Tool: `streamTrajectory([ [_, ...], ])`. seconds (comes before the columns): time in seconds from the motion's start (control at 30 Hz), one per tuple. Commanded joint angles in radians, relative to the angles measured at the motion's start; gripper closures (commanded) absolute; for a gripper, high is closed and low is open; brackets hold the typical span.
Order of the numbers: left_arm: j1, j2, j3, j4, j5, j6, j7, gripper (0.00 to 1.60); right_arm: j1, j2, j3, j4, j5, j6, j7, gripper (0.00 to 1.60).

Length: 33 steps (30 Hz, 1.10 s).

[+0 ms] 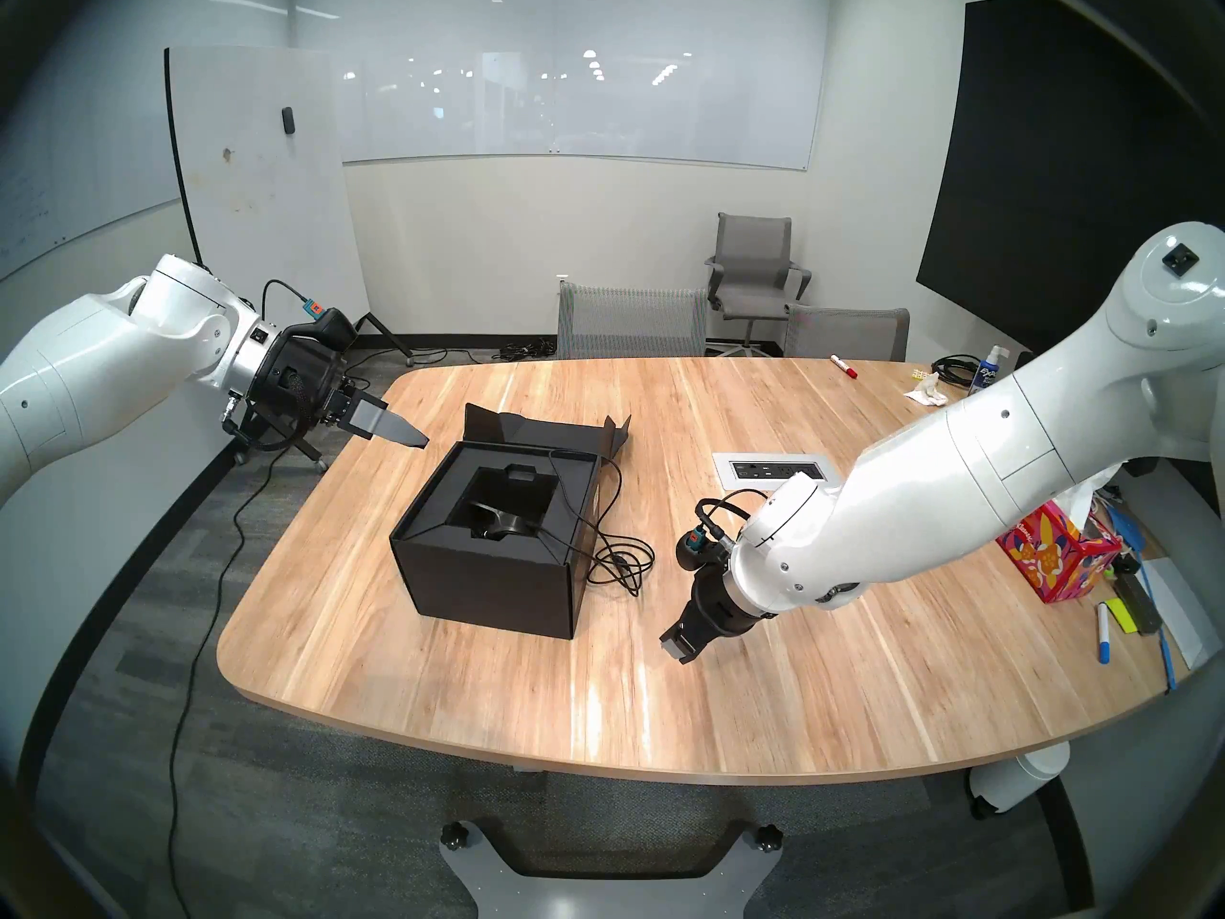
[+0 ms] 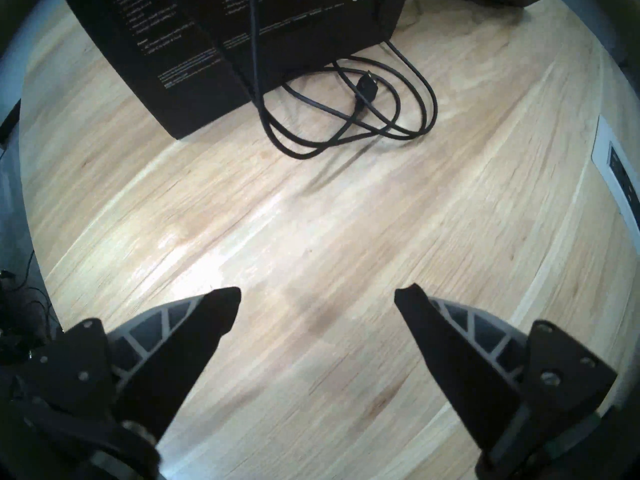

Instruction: Open the box and place the mouse inside

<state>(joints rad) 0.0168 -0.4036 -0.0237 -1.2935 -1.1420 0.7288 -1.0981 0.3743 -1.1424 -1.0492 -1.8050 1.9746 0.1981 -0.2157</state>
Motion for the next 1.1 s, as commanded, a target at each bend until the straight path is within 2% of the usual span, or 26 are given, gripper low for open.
streamTrajectory([
  [0.0,-0.019,-0.001,-0.013,0.001,-0.005,-0.001,-0.022,0.0,-0.007,-0.001,0.001,0.001,-0.052,-0.058,-0.027,0.0],
  [0.13,-0.019,-0.001,-0.013,0.001,-0.005,-0.001,-0.022,0.0,-0.025,-0.003,-0.004,0.018,-0.09,-0.093,-0.031,0.0],
  [0.53,-0.02,0.0,-0.013,0.001,-0.006,-0.001,-0.021,0.0,-0.1,-0.014,-0.011,0.142,-0.183,-0.164,0.04,0.0],
  [1.07,-0.02,0.0,-0.012,0.001,-0.006,-0.002,-0.021,0.0,-0.152,-0.067,0.003,0.294,-0.265,-0.188,0.156,0.0],
])
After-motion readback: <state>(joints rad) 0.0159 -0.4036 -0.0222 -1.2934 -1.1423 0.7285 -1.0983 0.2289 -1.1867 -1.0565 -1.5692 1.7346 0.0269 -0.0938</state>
